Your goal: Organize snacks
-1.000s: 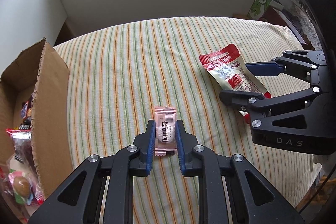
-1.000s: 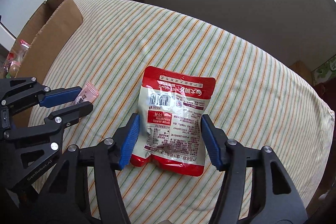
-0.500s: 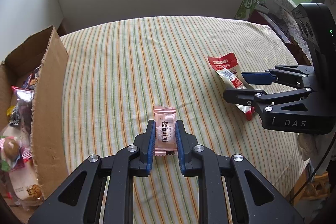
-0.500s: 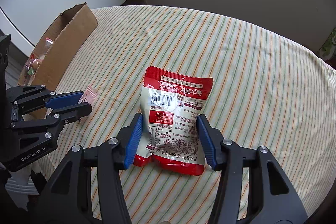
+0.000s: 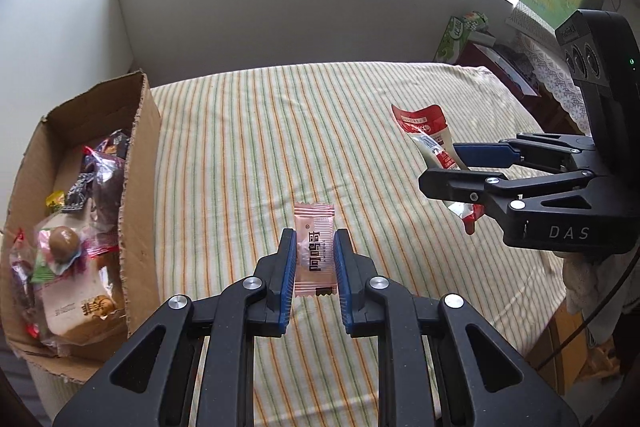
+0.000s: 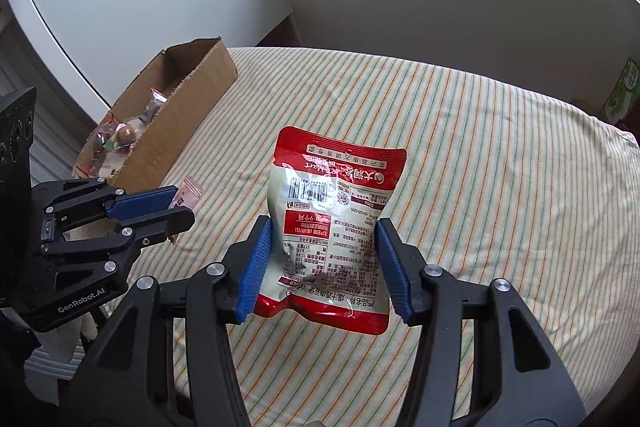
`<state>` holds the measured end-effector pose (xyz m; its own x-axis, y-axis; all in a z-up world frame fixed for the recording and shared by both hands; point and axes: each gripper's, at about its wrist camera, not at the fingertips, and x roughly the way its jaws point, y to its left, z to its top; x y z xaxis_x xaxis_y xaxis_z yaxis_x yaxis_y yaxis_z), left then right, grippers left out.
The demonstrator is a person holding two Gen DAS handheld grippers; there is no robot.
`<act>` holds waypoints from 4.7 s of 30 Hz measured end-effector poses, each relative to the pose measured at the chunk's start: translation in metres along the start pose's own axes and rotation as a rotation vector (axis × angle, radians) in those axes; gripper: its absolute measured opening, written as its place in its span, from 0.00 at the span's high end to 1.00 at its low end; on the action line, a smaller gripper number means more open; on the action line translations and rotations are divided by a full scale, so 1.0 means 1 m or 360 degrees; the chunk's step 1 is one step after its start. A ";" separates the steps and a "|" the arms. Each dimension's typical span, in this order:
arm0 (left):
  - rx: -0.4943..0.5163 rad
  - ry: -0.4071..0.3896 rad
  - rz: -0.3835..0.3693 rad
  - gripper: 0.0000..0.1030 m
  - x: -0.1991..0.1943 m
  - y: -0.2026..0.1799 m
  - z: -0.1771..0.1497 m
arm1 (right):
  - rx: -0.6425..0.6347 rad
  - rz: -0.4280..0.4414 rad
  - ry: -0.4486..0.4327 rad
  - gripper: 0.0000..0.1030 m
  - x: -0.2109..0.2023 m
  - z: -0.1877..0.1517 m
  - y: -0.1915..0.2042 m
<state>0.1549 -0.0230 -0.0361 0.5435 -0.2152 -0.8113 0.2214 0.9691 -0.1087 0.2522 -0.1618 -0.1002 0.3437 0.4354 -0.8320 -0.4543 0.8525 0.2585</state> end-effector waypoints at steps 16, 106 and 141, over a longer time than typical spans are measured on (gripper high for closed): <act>-0.0138 -0.0207 0.0132 0.83 -0.073 0.075 0.007 | -0.0207 0.0067 -0.0109 0.47 -0.014 0.057 0.091; -0.0384 -0.0482 0.0441 0.27 -0.140 0.120 -0.023 | -0.0457 0.0070 -0.0299 0.10 -0.027 0.028 0.177; -0.0572 -0.0609 0.0706 0.22 -0.160 0.072 -0.114 | -0.0294 -0.0163 -0.0475 0.05 -0.057 -0.055 0.160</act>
<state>-0.0081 0.0950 0.0201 0.7830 0.2478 -0.5705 -0.3344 0.9411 -0.0502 0.1144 -0.0659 -0.0383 0.6073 0.4388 -0.6622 -0.5366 0.8413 0.0654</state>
